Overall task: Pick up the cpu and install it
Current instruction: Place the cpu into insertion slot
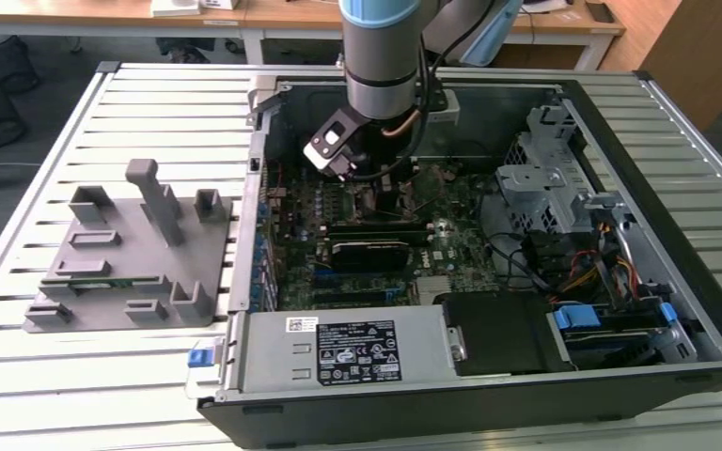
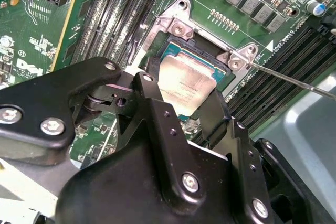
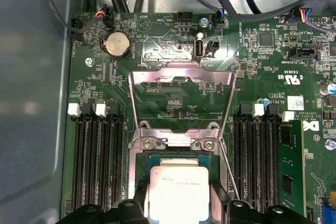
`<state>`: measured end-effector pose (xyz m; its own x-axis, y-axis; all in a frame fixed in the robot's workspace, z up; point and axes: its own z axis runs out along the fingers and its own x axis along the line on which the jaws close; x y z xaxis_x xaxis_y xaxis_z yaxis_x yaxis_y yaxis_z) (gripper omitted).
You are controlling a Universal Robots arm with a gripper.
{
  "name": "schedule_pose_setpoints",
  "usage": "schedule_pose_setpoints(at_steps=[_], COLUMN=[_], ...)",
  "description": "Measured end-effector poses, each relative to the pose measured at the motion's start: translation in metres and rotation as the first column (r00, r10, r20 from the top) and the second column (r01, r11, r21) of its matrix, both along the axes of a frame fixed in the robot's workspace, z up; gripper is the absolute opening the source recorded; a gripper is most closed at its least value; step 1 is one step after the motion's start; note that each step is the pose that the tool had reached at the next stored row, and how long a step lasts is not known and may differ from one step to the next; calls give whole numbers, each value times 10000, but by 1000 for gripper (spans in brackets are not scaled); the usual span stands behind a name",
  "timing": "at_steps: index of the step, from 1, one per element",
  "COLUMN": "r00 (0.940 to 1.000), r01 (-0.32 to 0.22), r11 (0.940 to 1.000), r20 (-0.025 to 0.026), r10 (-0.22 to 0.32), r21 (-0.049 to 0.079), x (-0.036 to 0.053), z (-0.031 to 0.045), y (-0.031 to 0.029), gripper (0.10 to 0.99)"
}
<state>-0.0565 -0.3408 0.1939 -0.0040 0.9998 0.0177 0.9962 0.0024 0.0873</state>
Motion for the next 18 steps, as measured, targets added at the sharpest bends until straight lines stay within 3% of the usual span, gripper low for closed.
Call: schedule_pose_setpoints(at_steps=[10,11,18], r00=[10000,10000,10000], r01=[1,1,0], r11=[10000,10000,10000], r20=[0,0,1], r10=[-1,-1,0], r21=[0,0,8], x=[0,0,4], z=[-2,-2,-3], y=[0,0,10], gripper=[553,616,616])
